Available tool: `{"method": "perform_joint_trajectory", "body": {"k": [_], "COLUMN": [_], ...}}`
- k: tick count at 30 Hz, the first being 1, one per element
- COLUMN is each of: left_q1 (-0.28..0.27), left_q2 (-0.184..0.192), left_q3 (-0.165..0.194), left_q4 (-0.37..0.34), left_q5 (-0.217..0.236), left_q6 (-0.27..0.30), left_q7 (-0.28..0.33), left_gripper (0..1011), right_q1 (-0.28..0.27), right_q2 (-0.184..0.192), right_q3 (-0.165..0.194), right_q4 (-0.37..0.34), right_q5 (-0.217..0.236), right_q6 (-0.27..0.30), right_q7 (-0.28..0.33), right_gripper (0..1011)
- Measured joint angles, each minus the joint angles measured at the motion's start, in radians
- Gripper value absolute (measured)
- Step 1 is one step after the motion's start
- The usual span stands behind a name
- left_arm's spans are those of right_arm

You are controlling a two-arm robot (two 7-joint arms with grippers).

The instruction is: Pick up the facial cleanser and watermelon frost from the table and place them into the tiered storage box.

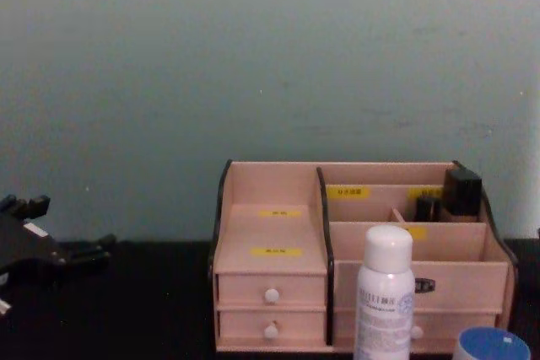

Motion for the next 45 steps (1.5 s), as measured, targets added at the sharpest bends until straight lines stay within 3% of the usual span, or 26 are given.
{"method": "perform_joint_trajectory", "body": {"k": [9,15,28,36,45], "left_q1": [0.000,0.000,0.000,0.000,0.000], "left_q2": [0.000,0.000,0.000,0.000,0.000], "left_q3": [0.000,0.000,0.000,0.000,0.000], "left_q4": [0.000,0.000,0.000,0.000,0.000], "left_q5": [0.000,0.000,0.000,0.000,0.000], "left_q6": [0.000,0.000,0.000,0.000,0.000], "left_q7": [0.000,0.000,0.000,0.000,0.000], "left_gripper": [1001,1001,1001,1001,1001], "right_q1": [-0.102,-0.125,-0.070,-0.040,-0.015], "right_q2": [0.067,0.082,0.027,-0.014,-0.043], "right_q3": [0.061,0.058,0.000,-0.013,-0.025], "right_q4": [-0.133,-0.174,-0.131,-0.077,-0.034], "right_q5": [0.056,0.072,0.129,0.159,0.157], "right_q6": [-0.017,-0.040,-0.028,-0.003,0.015], "right_q7": [0.077,0.152,0.351,0.426,0.488], "right_gripper": [1002,1002,1002,1002,1002]}}
